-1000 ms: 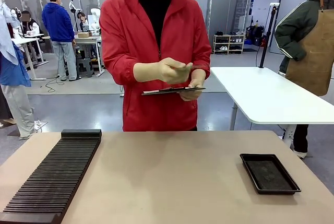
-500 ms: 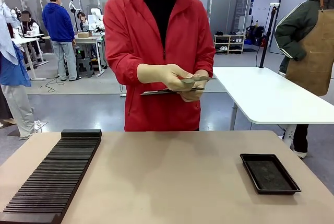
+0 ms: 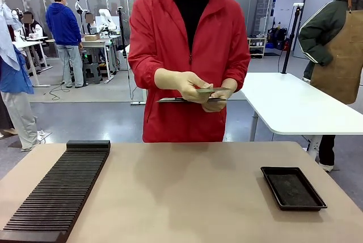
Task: Inspect the PCB.
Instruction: Pick up the Blank PCB that the human is holding.
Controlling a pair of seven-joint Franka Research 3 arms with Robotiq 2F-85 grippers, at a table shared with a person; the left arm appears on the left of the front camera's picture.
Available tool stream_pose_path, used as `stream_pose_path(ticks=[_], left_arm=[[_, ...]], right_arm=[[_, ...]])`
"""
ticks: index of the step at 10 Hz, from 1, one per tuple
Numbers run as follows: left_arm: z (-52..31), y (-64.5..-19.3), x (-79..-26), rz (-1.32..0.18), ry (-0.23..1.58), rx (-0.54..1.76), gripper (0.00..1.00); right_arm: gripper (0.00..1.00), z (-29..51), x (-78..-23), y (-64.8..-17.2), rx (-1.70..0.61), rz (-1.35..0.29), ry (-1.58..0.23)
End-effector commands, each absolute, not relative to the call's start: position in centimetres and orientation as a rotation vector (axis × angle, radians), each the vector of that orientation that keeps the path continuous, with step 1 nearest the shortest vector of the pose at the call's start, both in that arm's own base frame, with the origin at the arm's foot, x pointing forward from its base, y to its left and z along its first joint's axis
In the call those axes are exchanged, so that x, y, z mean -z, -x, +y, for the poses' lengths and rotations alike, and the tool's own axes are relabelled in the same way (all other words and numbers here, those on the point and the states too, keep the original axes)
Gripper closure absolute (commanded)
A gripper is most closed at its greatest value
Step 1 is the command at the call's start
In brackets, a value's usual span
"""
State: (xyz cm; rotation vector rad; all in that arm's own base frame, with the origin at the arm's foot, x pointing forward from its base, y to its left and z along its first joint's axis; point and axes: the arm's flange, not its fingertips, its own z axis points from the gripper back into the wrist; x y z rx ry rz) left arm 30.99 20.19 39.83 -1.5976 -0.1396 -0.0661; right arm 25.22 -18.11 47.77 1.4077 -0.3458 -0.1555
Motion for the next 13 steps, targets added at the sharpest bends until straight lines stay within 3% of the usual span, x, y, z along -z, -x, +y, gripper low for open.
stream_pose_path(ticks=[1, 4, 13], left_arm=[[20.1, -30.9, -40.0, -0.132, 1.597, 0.07, 0.0], [20.1, -30.9, -40.0, -0.132, 1.597, 0.07, 0.0], [20.1, -30.9, -40.0, -0.132, 1.597, 0.07, 0.0]], right_arm=[[0.0, -14.4, -50.8, -28.5, 0.21, -0.183, -1.426], [0.0, -8.3, -53.2, -33.2, 0.29, -0.038, -1.534], [0.0, 8.8, -54.5, -41.4, 0.317, 0.105, -1.474]])
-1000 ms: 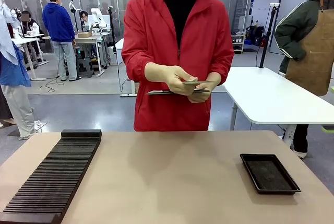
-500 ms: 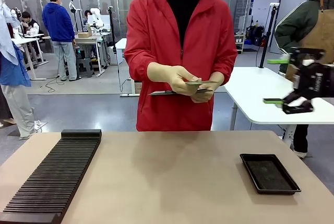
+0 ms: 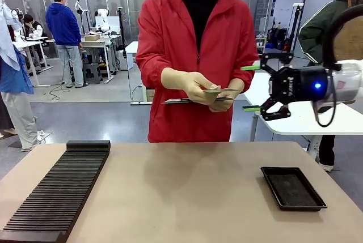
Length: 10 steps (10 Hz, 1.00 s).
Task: Inspect the PCB.
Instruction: Pick up the Blank PCB that the human is holding.
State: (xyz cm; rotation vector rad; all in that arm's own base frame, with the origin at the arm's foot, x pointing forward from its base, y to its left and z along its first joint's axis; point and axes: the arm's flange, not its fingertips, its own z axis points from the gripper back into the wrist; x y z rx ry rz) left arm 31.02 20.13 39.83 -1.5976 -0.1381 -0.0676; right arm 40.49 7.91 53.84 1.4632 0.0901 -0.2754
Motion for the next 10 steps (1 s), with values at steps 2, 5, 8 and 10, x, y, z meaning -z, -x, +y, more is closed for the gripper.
stream_pose_path(ticks=[2, 5, 8, 10], left_arm=[[20.1, -30.9, -40.0, -0.132, 1.597, 0.07, 0.0], [20.1, -30.9, -40.0, -0.132, 1.597, 0.07, 0.0], [20.1, -30.9, -40.0, -0.132, 1.597, 0.07, 0.0], [20.1, -30.9, -40.0, -0.132, 1.597, 0.07, 0.0]], right_arm=[[0.0, 10.4, -53.8, -42.1, 0.295, 0.133, -1.515], [0.0, 11.6, -52.9, -43.2, 0.299, 0.179, -1.539], [0.2, 12.6, -52.6, -43.6, 0.287, 0.197, -1.54], [0.39, 12.9, -52.3, -43.7, 0.273, 0.219, -1.551]])
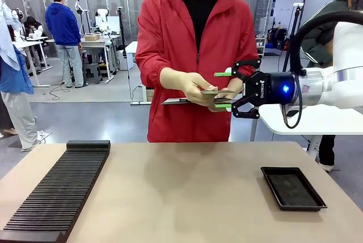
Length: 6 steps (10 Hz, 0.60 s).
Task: Inspect the PCB.
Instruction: Pick up the Blank PCB that the human is holding.
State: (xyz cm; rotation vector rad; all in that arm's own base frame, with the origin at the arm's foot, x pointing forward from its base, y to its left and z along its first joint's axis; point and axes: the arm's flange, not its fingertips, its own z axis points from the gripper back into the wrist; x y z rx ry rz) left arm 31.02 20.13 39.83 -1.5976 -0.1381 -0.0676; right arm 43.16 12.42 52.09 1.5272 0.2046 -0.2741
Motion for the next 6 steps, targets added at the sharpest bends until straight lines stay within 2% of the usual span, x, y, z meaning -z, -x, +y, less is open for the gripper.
stream_pose_path(ticks=[1, 2, 3, 4, 5, 6], left_arm=[[20.12, -30.88, -39.98, -0.132, 1.597, 0.07, 0.0], [20.12, -30.88, -39.98, -0.132, 1.597, 0.07, 0.0], [20.12, -30.88, -39.98, -0.132, 1.597, 0.07, 0.0], [20.12, -30.88, -39.98, -0.132, 1.597, 0.07, 0.0], [20.12, -30.88, -39.98, -0.132, 1.597, 0.07, 0.0], [20.12, -30.88, -39.98, -0.132, 1.597, 0.07, 0.0]], right_arm=[[0.51, 13.05, -52.1, -43.85, 0.277, 0.228, -1.557], [0.59, 13.04, -52.07, -43.93, 0.273, 0.234, -1.571], [0.47, 13.08, -52.1, -43.9, 0.268, 0.241, -1.578], [0.79, 13.05, -52.08, -43.96, 0.272, 0.241, -1.578], [0.67, 13.19, -52.16, -43.83, 0.267, 0.247, -1.584], [0.98, 13.27, -52.18, -43.77, 0.267, 0.249, -1.586]])
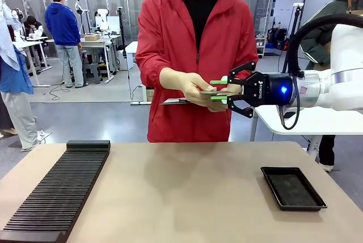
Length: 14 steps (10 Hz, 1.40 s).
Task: Inspect the PCB.
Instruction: Pick up the Blank PCB that the human is holding, then place the Blank PCB in the ESD tray.
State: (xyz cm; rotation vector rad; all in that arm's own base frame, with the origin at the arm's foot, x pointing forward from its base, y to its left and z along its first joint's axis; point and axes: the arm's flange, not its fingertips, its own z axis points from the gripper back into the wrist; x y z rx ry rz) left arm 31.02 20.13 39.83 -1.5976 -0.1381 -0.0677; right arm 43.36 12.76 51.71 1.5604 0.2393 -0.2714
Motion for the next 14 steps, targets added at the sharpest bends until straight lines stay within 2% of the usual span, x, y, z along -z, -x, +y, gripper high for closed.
stream_pose_path(ticks=[1, 2, 14], left_arm=[[20.12, -30.88, -39.98, -0.132, 1.597, 0.07, 0.0], [20.12, -30.88, -39.98, -0.132, 1.597, 0.07, 0.0], [20.12, -30.88, -39.98, -0.132, 1.597, 0.07, 0.0]], right_arm=[[0.86, 13.2, -52.17, -43.77, 0.266, 0.251, -1.587], [1.0, 13.12, -52.16, -43.79, 0.269, 0.25, -1.588], [1.0, 12.72, -51.59, -43.38, 0.271, 0.247, -1.566]])
